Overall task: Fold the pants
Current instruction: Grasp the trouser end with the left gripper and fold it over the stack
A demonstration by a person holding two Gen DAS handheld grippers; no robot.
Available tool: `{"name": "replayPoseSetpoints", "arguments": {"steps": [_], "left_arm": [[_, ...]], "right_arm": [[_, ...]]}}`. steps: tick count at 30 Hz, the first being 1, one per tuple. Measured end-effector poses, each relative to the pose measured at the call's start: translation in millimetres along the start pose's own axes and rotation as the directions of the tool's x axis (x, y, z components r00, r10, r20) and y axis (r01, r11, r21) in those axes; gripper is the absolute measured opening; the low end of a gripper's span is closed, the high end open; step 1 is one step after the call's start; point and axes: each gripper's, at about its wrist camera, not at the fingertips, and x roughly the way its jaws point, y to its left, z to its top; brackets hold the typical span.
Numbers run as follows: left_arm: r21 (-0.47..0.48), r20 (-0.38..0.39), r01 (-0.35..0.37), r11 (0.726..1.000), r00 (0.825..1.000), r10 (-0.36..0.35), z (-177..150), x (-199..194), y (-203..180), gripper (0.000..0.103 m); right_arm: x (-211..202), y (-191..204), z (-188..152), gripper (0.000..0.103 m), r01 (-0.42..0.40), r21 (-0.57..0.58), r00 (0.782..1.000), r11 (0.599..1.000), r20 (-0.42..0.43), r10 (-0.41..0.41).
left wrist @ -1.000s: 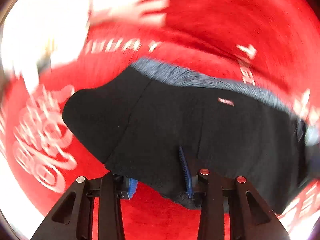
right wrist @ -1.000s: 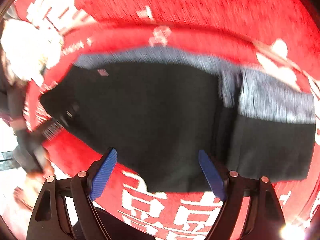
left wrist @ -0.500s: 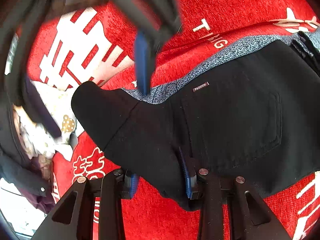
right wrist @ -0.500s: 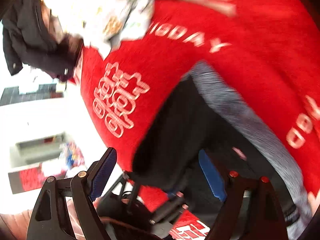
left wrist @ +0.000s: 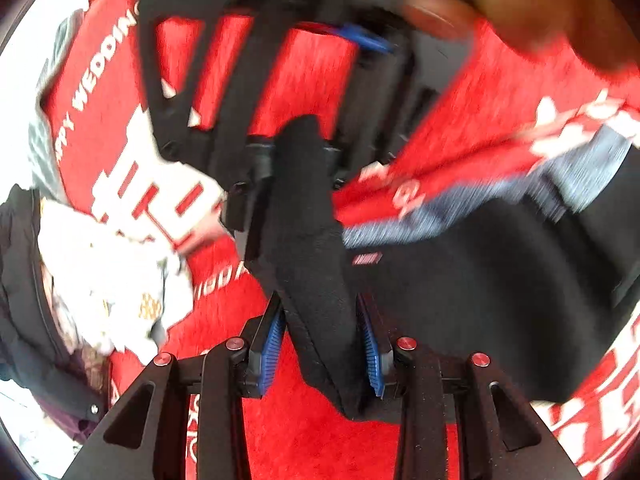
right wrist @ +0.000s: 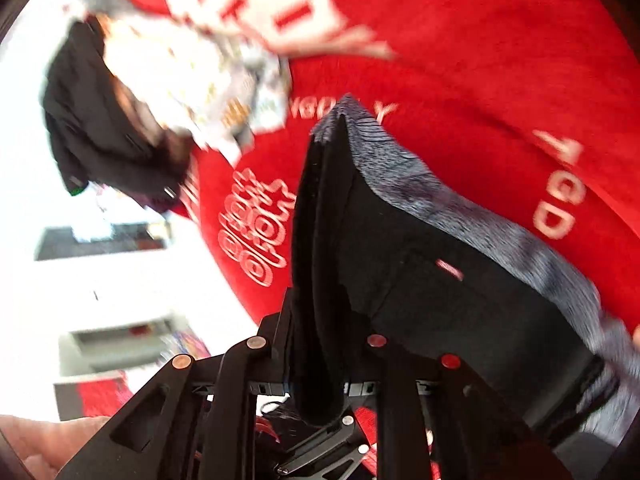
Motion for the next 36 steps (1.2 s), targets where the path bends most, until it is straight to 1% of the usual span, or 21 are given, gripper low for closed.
{"name": "replayPoseSetpoints", "arguments": {"steps": [1, 3, 5, 6, 8, 11, 12, 15, 17, 19, 22, 24, 26, 28, 30, 31, 32, 33, 34, 36], "left_arm": [[-0.001, 0.025, 0.016, 1.0, 1.0, -0.016, 11, -11, -6, 0.037], [0.004, 0.067, 0.049, 0.999, 0.997, -0.049, 28, -27, -17, 0.037], [0.029, 0.116, 0.085, 0.996, 0.989, -0.088, 48, -46, -37, 0.037], [0.039, 0.13, 0.104, 0.994, 0.986, -0.108, 55, -50, -43, 0.037], [0.068, 0.162, 0.155, 0.986, 0.973, -0.164, 72, -63, -69, 0.037], [0.115, 0.179, 0.213, 0.97, 0.956, -0.231, 90, -77, -111, 0.037], [0.134, 0.179, 0.232, 0.963, 0.951, -0.254, 94, -80, -127, 0.037], [0.202, 0.153, 0.29, 0.936, 0.934, -0.323, 103, -84, -178, 0.037], [0.253, 0.123, 0.318, 0.914, 0.926, -0.356, 102, -84, -216, 0.037], [0.296, 0.088, 0.333, 0.895, 0.924, -0.373, 98, -80, -248, 0.037], [0.348, 0.028, 0.356, 0.867, 0.921, -0.39, 90, -71, -288, 0.037], [0.376, -0.004, 0.35, 0.858, 0.926, -0.377, 84, -63, -309, 0.037], [0.401, -0.013, 0.333, 0.853, 0.934, -0.358, 80, -57, -319, 0.037], [0.414, -0.016, 0.323, 0.851, 0.937, -0.348, 76, -55, -322, 0.038], [0.415, -0.027, 0.33, 0.848, 0.936, -0.351, 76, -54, -318, 0.045], [0.403, -0.038, 0.341, 0.849, 0.934, -0.357, 78, -53, -314, 0.053], [0.376, -0.057, 0.358, 0.855, 0.93, -0.364, 80, -52, -306, 0.063], [0.348, -0.074, 0.377, 0.858, 0.924, -0.376, 81, -51, -297, 0.066], [0.311, -0.095, 0.407, 0.859, 0.913, -0.398, 84, -51, -285, 0.068], [0.262, -0.132, 0.447, 0.855, 0.894, -0.427, 85, -51, -267, 0.068]], "right_arm": [[-20, -6, -10, 0.018, -0.03, 0.012, 0.998, 0.999, 0.046, 0.03], [-53, -17, -29, 0.018, -0.066, 0.025, 0.991, 0.997, 0.118, 0.063], [-89, -31, -50, 0.018, -0.094, 0.043, 0.977, 0.995, 0.197, 0.084], [-106, -38, -61, 0.018, -0.101, 0.049, 0.969, 0.994, 0.23, 0.087], [-139, -55, -87, 0.019, -0.099, 0.063, 0.952, 0.993, 0.297, 0.076], [-180, -89, -128, 0.019, -0.098, 0.115, 0.925, 0.988, 0.378, 0.048], [-189, -102, -139, 0.019, -0.103, 0.136, 0.917, 0.985, 0.396, 0.041], [-216, -157, -186, 0.019, -0.131, 0.235, 0.893, 0.963, 0.451, 0.011], [-225, -185, -210, 0.019, -0.144, 0.281, 0.884, 0.949, 0.468, -0.004], [-230, -217, -235, 0.019, -0.158, 0.331, 0.879, 0.93, 0.477, -0.021], [-216, -259, -264, 0.019, -0.18, 0.407, 0.879, 0.896, 0.475, -0.039], [-207, -280, -276, 0.019, -0.193, 0.437, 0.88, 0.878, 0.473, -0.042], [-197, -300, -285, 0.019, -0.212, 0.465, 0.878, 0.859, 0.477, -0.041], [-189, -309, -292, 0.019, -0.223, 0.486, 0.876, 0.845, 0.48, -0.044], [-186, -313, -295, 0.02, -0.224, 0.492, 0.875, 0.842, 0.481, -0.048], [-188, -314, -298, 0.02, -0.219, 0.493, 0.875, 0.842, 0.481, -0.054], [-189, -312, -298, 0.021, -0.205, 0.493, 0.877, 0.846, 0.476, -0.065], [-190, -307, -299, 0.021, -0.183, 0.493, 0.881, 0.851, 0.466, -0.081], [-191, -303, -299, 0.022, -0.146, 0.49, 0.886, 0.859, 0.451, -0.107], [-190, -289, -292, 0.024, -0.081, 0.486, 0.892, 0.87, 0.425, -0.154]]}}
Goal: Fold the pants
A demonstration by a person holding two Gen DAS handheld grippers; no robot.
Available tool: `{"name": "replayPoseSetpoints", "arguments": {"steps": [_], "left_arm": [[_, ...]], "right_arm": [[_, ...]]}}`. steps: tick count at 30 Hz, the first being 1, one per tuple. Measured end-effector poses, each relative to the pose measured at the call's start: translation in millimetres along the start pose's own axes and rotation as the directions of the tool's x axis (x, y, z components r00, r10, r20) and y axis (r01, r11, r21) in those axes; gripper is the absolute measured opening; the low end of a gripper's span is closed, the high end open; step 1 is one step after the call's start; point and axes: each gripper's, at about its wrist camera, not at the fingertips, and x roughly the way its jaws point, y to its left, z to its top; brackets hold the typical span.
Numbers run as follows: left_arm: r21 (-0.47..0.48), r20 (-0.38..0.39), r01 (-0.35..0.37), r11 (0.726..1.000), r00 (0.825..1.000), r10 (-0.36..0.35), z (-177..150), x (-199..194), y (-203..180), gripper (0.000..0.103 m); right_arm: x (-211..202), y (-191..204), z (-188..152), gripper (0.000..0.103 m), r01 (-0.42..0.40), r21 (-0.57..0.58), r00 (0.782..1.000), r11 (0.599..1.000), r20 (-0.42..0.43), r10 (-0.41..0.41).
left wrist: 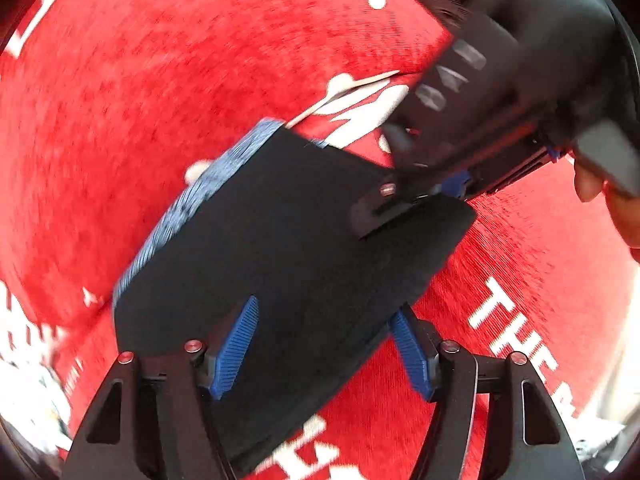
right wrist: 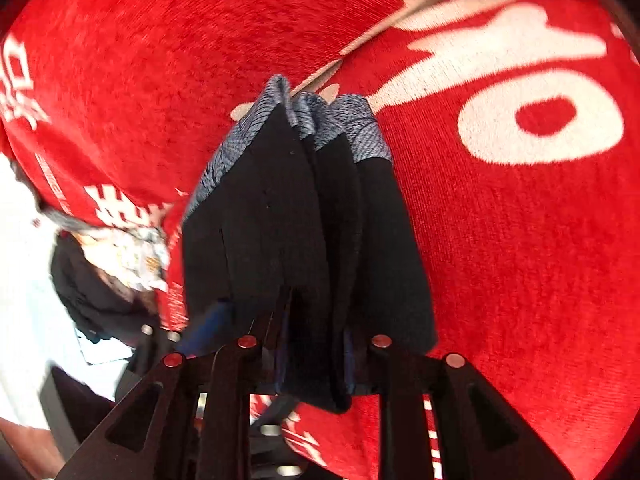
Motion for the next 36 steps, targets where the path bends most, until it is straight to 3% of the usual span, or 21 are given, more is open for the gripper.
{"name": "replayPoseSetpoints", "arguments": {"steps": [3, 9, 10, 13, 18, 20, 22, 24, 29, 30, 32, 36], "left_arm": [[-0.057, -0.026, 0.038, 0.998, 0.999, -0.04, -8, -12, 20, 0.068], [-0.204, -0.036, -0.001, 0.979, 0.999, -0.006, -31, -35, 71, 0.068], [-0.247, -0.054, 0.001, 0.969, 0.998, -0.015, -34, -32, 83, 0.068], [-0.384, -0.121, -0.005, 0.923, 0.992, -0.045, -52, -12, 123, 0.068], [-0.525, -0.148, -0.024, 0.851, 0.987, -0.063, -73, -5, 164, 0.068], [-0.541, -0.156, -0.029, 0.841, 0.986, -0.066, -78, -1, 172, 0.068], [-0.541, -0.183, -0.022, 0.841, 0.979, -0.093, -84, 13, 172, 0.068], [-0.545, -0.209, -0.013, 0.838, 0.971, -0.12, -92, 24, 167, 0.068], [-0.539, -0.187, -0.001, 0.842, 0.975, -0.118, -96, 25, 158, 0.078], [-0.546, -0.187, 0.006, 0.838, 0.974, -0.129, -96, 25, 158, 0.08], [-0.552, -0.206, 0.004, 0.834, 0.968, -0.141, -97, 30, 160, 0.095], [-0.552, -0.206, 0.004, 0.834, 0.968, -0.141, -97, 28, 160, 0.095]], "right_arm": [[5, 23, -7, 0.025, 0.103, -0.062, 0.995, 0.993, 0.006, -0.102], [12, 41, -21, 0.029, 0.282, -0.13, 0.958, 0.95, 0.078, -0.274], [12, 45, -21, 0.03, 0.322, -0.129, 0.945, 0.938, 0.095, -0.311], [8, 58, -20, 0.035, 0.484, -0.165, 0.874, 0.859, 0.147, -0.464], [-13, 65, -26, 0.035, 0.495, -0.142, 0.866, 0.857, 0.159, -0.474], [-20, 72, -31, 0.035, 0.457, -0.137, 0.885, 0.879, 0.171, -0.433], [-18, 82, -37, 0.035, 0.418, -0.157, 0.904, 0.895, 0.167, -0.393], [-8, 89, -41, 0.035, 0.416, -0.192, 0.908, 0.889, 0.148, -0.392], [28, 79, -47, 0.035, 0.493, -0.202, 0.87, 0.846, 0.086, -0.486], [29, 78, -49, 0.036, 0.494, -0.201, 0.869, 0.846, 0.093, -0.485], [27, 80, -52, 0.039, 0.497, -0.205, 0.867, 0.843, 0.108, -0.486], [27, 81, -53, 0.04, 0.506, -0.205, 0.862, 0.838, 0.102, -0.496]]}}
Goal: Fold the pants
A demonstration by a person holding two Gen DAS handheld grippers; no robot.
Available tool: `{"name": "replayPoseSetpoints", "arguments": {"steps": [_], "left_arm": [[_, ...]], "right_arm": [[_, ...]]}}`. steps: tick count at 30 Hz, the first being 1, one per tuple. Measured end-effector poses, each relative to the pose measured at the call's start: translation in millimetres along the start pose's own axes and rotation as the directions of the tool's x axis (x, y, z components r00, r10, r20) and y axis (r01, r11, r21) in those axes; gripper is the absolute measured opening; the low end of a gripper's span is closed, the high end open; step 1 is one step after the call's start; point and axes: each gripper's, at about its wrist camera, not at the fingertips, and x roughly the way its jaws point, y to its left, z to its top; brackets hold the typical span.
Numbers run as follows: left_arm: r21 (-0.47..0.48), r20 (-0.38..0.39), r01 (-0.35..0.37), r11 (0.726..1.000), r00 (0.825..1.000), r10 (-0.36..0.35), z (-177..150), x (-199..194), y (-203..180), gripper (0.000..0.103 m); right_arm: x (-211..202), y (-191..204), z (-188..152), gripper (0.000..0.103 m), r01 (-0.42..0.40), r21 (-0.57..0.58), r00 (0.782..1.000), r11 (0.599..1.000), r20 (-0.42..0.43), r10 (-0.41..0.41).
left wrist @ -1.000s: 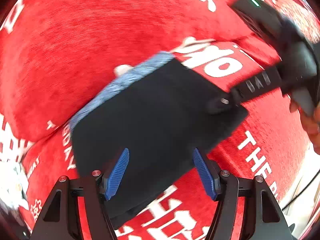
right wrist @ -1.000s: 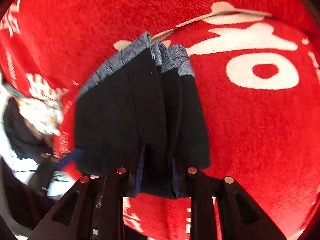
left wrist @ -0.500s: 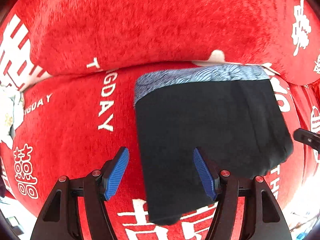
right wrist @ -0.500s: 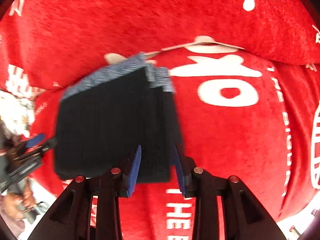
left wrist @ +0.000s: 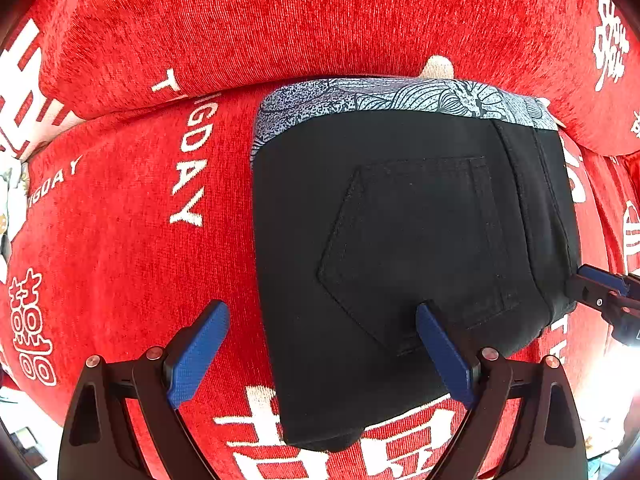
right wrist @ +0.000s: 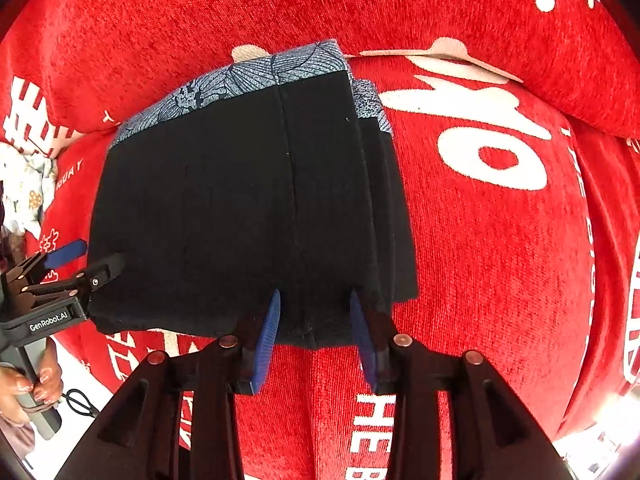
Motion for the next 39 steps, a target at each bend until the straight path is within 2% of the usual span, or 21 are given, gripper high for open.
{"name": "replayPoseSetpoints", "arguments": {"steps": [3, 4, 10, 16, 19, 21, 25, 30, 39], "left_arm": [[-0.004, -0.005, 0.006, 1.0, 1.0, -0.006, -2, -2, -1, 0.095], [-0.01, -0.014, 0.011, 1.0, 1.0, -0.011, 0, 0, 1, 0.103], [-0.048, -0.047, 0.044, 0.998, 0.998, -0.046, 4, 6, 8, 0.103], [-0.036, -0.05, 0.032, 0.999, 0.998, -0.033, 6, 7, 6, 0.103], [-0.05, -0.067, 0.044, 0.998, 0.997, -0.047, 9, 13, 10, 0.103], [-0.059, -0.075, 0.054, 0.997, 0.995, -0.059, 10, 15, 12, 0.103], [-0.079, -0.091, 0.079, 0.994, 0.992, -0.086, 17, 16, 19, 0.103], [-0.192, -0.075, 0.148, 0.97, 0.983, -0.165, 31, 16, 45, 0.103], [-0.214, -0.043, 0.152, 0.965, 0.985, -0.165, 58, 18, 61, 0.103]], "right_arm": [[1, -1, 2, 0.046, -0.007, 0.008, 1.0, 1.0, -0.002, 0.007], [1, 0, 2, 0.049, -0.01, 0.007, 1.0, 1.0, -0.002, 0.01], [2, 4, 3, 0.055, -0.007, -0.007, 1.0, 1.0, 0.002, 0.007], [-1, -1, 5, 0.06, -0.015, -0.001, 1.0, 1.0, -0.002, 0.015], [-1, -5, 5, 0.071, -0.002, -0.006, 1.0, 1.0, -0.005, 0.002], [1, -12, 4, 0.071, -0.001, 0.0, 1.0, 1.0, -0.018, 0.001], [1, -30, 1, 0.076, -0.046, 0.06, 0.998, 0.997, -0.027, 0.048], [1, -40, 0, 0.076, -0.084, 0.07, 0.996, 0.994, -0.024, 0.086], [0, -59, 29, 0.076, -0.156, 0.121, 0.988, 0.98, 0.008, 0.157]]}}
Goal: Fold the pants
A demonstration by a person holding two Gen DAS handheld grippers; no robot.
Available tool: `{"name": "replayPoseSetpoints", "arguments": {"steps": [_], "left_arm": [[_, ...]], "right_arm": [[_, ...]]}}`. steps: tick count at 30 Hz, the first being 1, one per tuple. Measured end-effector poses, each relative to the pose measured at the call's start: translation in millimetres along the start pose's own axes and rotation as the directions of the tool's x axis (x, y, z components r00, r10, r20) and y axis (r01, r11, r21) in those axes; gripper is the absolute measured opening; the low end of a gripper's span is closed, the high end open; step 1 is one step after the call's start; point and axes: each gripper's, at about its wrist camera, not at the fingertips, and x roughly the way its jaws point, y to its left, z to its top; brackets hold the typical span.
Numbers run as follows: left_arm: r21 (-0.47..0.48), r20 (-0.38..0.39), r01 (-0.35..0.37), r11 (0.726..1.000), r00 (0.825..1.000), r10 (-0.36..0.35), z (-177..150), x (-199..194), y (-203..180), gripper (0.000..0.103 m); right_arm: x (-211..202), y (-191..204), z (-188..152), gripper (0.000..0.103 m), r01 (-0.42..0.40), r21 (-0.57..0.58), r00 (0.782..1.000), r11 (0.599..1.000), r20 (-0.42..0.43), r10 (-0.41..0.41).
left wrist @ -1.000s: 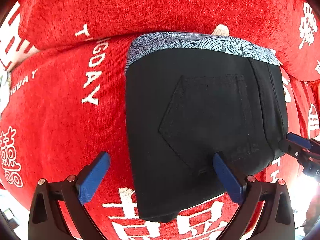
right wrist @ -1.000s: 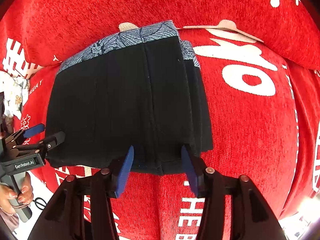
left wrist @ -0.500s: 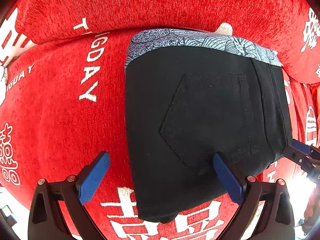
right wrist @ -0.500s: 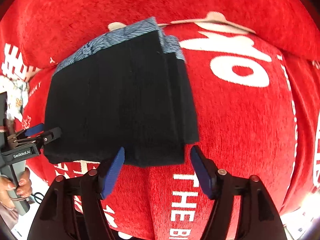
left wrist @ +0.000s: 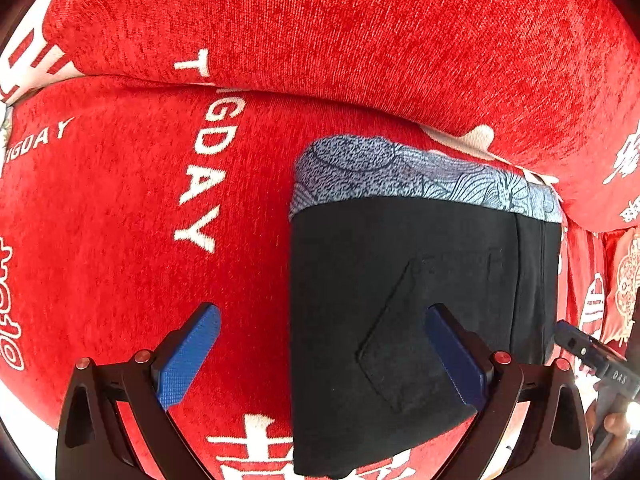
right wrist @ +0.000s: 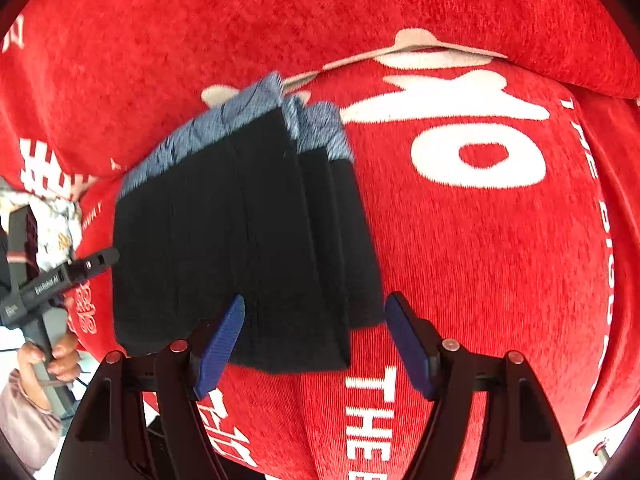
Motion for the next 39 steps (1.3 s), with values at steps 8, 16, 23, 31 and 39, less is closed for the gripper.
{"name": "replayPoseSetpoints", "arguments": {"steps": [8, 16, 23, 31, 39], "left_arm": [[-0.024, -0.02, -0.014, 1.0, 1.0, 0.014, 11, 22, 4, 0.103], [-0.033, -0.082, 0.128, 0.991, 0.988, -0.13, 15, 34, 7, 0.103], [-0.011, -0.15, 0.27, 0.963, 0.951, -0.269, 17, 51, -10, 0.103], [0.015, -0.152, 0.264, 0.964, 0.954, -0.259, 18, 82, -32, 0.103], [0.013, -0.138, 0.246, 0.969, 0.96, -0.242, 12, 76, -39, 0.101]], "right_arm": [[11, -6, 22, 0.076, 0.0, -0.002, 1.0, 1.0, -0.024, 0.0], [23, -20, 29, 0.079, -0.072, 0.03, 0.995, 0.997, -0.067, 0.074], [41, -38, 43, 0.079, -0.205, 0.066, 0.971, 0.977, -0.116, 0.211], [63, -39, 64, 0.084, -0.356, 0.021, 0.919, 0.934, -0.175, 0.355], [63, -43, 75, 0.072, -0.371, 0.056, 0.914, 0.927, -0.153, 0.375]]}}
